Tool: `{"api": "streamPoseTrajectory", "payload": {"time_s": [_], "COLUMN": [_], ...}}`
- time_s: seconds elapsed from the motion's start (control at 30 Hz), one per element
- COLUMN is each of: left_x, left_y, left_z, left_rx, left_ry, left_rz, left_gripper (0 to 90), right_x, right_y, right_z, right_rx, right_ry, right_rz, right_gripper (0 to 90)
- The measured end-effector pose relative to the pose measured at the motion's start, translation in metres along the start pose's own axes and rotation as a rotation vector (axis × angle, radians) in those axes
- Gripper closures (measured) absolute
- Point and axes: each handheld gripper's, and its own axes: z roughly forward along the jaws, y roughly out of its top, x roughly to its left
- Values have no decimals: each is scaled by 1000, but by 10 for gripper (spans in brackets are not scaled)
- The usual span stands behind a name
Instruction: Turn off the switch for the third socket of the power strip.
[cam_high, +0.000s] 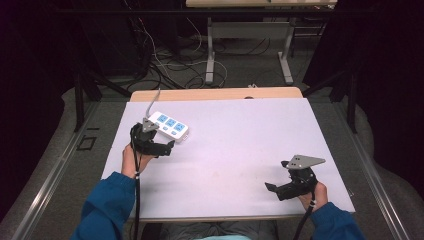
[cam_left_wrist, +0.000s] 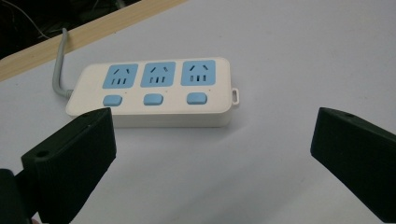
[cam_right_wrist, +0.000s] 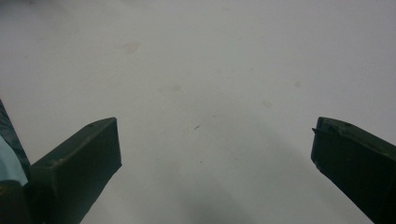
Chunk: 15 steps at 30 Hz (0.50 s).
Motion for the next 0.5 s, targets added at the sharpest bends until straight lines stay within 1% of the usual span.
{"api": "streamPoseTrajectory", "payload": {"time_s": [0.1, 0.13, 0.17, 0.27, 0.3, 0.37, 0.5], "left_x": [-4, -5, -6, -9, -10, -11, -14], "left_y": [-4, -5, -6, -10, -11, -13, -17], "left_z": [-5, -7, -8, -11, -12, -15, -20], "left_rx": [-11, -6, -9, -6, -3, -4, -8], "left_ry": [-1, -7, -2, -5, -6, -5, -2], "left_rz": [12, 8, 15, 23, 26, 25, 33], "left_gripper": [3, 3, 3, 3, 3, 2, 3], "right_x": [0, 0, 0, 0, 0, 0, 0], "right_y": [0, 0, 0, 0, 0, 0, 0], "right_z": [0, 0, 0, 0, 0, 0, 0], "right_rx": [-1, -2, -1, -2, 1, -1, 2], "right_ry": [-3, -5, -2, 1, 0, 1, -2], "right_rz": [0, 1, 1, 1, 10, 1, 4], "right_gripper": [12, 12, 13, 13, 12, 13, 14]}}
